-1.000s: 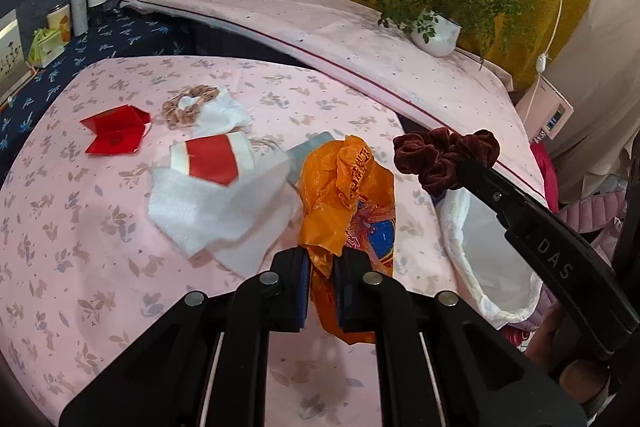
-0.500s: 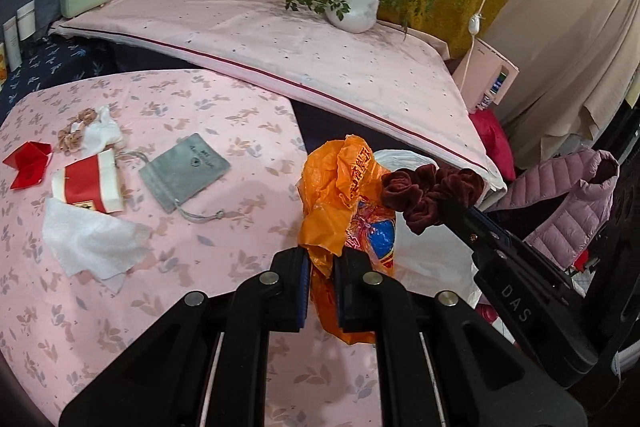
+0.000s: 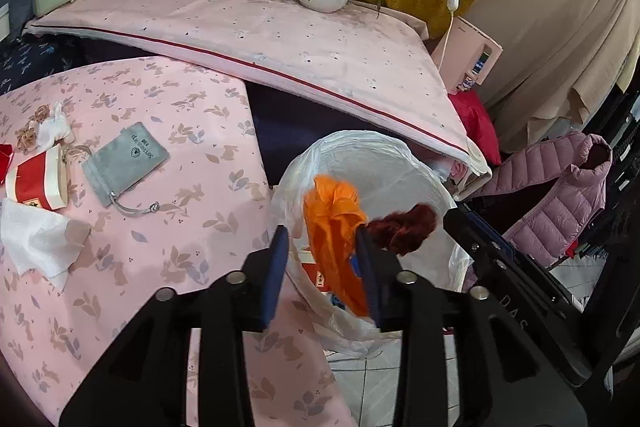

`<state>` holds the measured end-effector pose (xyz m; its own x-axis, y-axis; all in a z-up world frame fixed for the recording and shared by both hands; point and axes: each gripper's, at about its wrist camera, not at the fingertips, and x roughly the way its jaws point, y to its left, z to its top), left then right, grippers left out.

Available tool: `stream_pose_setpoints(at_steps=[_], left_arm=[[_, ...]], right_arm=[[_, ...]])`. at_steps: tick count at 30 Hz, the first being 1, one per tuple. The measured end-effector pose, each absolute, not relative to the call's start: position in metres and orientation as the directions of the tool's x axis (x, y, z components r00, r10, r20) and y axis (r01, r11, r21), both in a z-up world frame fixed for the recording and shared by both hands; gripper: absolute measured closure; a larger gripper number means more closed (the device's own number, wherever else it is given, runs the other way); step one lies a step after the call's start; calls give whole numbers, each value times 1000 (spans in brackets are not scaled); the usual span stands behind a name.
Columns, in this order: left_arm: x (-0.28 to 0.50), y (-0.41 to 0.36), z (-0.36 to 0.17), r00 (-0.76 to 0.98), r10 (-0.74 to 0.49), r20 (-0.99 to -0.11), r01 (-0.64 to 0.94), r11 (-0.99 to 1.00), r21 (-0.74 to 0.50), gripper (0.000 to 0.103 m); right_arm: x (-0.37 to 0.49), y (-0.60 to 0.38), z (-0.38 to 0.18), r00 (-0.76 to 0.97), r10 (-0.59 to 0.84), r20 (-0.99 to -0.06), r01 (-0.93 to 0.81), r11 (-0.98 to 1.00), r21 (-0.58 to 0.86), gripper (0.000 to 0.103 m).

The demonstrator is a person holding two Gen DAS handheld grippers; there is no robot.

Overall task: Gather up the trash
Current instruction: 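Carry the bag and scrunchie over the bin and open both tools, then move both tools back over the table items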

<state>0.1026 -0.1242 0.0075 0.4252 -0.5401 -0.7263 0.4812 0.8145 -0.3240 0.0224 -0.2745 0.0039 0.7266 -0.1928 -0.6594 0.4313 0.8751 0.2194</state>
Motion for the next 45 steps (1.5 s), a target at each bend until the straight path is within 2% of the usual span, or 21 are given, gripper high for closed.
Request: stream_pose_setpoints(at_steps=[1,5,10,28,31,36,45], left_arm=[[103,-123,8,435,-535,-725,476,819,-319,61],[107,-115,9,451,-519,-726,456,833,-313,57],[111,-103,6,469,-494,-732,427,852,-303,57],[118,-53,-2,516,-411,-752,327,906,-271,57],[120,-41,-6,518,-387,-763,293,918,-266,49],[126,-15,-13,531,-337,-778,230,940,-251,48],[136,36,-29,544,-257,-799,117,966,-231,39]], right_arm=[[23,-275,4,727,-194,-658,433,874,222,82],[23,-273,6,731,-193,-654,432,873,225,74],[27,-263,8,736,-178,-653,413,882,225,68],[44,-213,6,736,-112,-668,328,922,207,68],[47,-206,6,736,-102,-670,317,926,207,68],[52,-191,4,732,-81,-676,291,935,203,68],[64,-160,-1,725,-37,-688,237,951,199,65]])
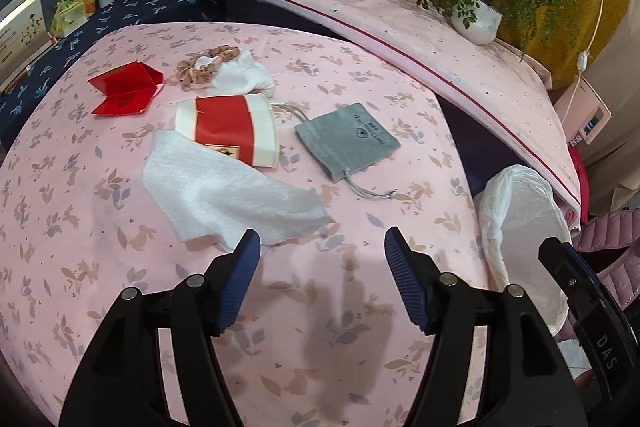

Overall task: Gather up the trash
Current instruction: 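Move both tools back over the table items, then grasp the white tissue with the left tool while the right tool grasps the red-and-white paper cup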

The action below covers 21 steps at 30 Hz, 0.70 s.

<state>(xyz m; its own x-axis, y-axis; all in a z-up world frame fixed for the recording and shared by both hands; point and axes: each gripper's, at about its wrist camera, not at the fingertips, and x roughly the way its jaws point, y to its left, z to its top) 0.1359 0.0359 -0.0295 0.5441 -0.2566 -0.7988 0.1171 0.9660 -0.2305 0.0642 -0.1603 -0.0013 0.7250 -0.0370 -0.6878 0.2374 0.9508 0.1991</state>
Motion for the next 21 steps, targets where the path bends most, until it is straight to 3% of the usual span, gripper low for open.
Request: stream_pose_setpoints(at_steps=[5,7,10,19,21], left_arm=[[144,62,-40,546,-211,-811,42,973,-225,23],[148,72,-45,542,-197,-817,13,974,-226,21],[154,87,-53,531,-188,-826,-26,971,-237,21],[177,108,-79,485,-196,-852,-78,961,-265,22],[181,107,-84,477,-194,-857,-69,964,-256,31]], right_arm=[[71,-144,-5,717,-21,-697,213,958,191,64],[75,-138,-7,714,-15,-700,205,960,189,63],[78,-129,-10,714,-8,-701,196,962,189,56],[99,-100,-27,685,31,-728,154,970,186,55],[104,-95,-30,679,37,-734,147,972,185,56]])
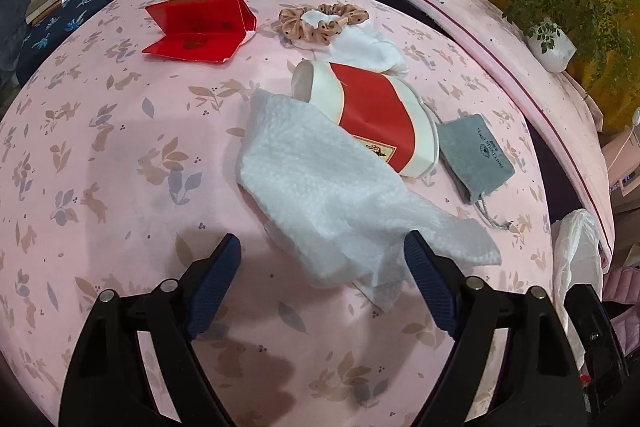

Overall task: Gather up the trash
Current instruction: 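Grasp the white tissue with the left tool while the right tool grasps the red-and-white paper cup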

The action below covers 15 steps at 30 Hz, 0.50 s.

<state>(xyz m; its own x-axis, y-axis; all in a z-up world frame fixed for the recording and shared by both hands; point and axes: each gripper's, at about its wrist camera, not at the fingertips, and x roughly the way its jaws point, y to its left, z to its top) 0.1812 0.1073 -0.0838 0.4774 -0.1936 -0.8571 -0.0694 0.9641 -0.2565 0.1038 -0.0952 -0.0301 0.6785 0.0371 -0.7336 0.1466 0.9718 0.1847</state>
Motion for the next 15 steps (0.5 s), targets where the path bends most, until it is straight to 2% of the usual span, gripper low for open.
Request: stream_pose_setpoints(at_steps=[1,2,3,4,5,6,8,15], left_arm=[[183,106,-86,471,-197,-860,-58,966,-253,39],[183,105,-85,478,-186,-858,-54,969,-240,41],[184,104,-85,481,-188,-856,-42,971,-237,51],[184,103,-84,478,-195,-857,-27,971,-237,70],[185,102,-85,471,-201,-859,-16,972,-236,82],[186,102,-85,467,-204,-860,-12,971,-237,85],[186,106,-85,461,-225,-859,-8,966,-257,98],[178,127,-74,482,-191,-855,-17,974,-227,99]], right_arm=[[106,-92,-32,675,40,-737,142,973,183,55],[108,-90,-33,672,42,-739,138,974,181,56],[110,-88,-34,670,44,-741,135,974,180,55],[113,-85,-35,667,47,-744,131,975,179,55],[115,-84,-36,665,49,-746,129,975,179,55],[117,-81,-37,662,53,-748,125,976,180,55],[122,-76,-39,657,63,-751,117,976,185,55],[138,-54,-45,646,125,-753,57,976,211,55]])
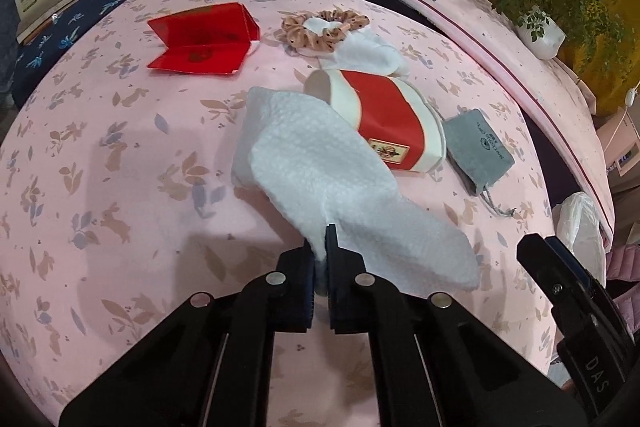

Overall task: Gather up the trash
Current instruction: 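Grasp the white tissue with the left tool while the right tool grasps the red-and-white paper cup, then carry the tissue and cup over the bin and open both tools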

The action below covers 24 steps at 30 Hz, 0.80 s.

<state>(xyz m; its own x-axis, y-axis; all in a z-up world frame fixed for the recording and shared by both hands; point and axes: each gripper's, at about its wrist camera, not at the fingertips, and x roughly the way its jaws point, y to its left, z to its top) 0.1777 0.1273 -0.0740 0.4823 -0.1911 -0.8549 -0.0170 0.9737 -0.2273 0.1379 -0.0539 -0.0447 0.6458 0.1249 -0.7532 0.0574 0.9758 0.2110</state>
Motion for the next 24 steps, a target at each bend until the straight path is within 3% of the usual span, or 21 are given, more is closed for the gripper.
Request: stream_pose_setpoints(at_steps=[10,22,24], left_arm=[[193,184,-60,527,-145,-837,-107,966,-235,99],[228,191,-60,550,-151,-821,-99,965,-244,99],[231,190,-63,545,-154,-824,-101,964,-246,99]], right_arm=[[185,-24,-59,603,268,-751,-57,954,294,55],[230,-13,-76,551,377,-745,-170,924,343,55],[233,-9,-77,540,405,-738,-187,912,364,60]])
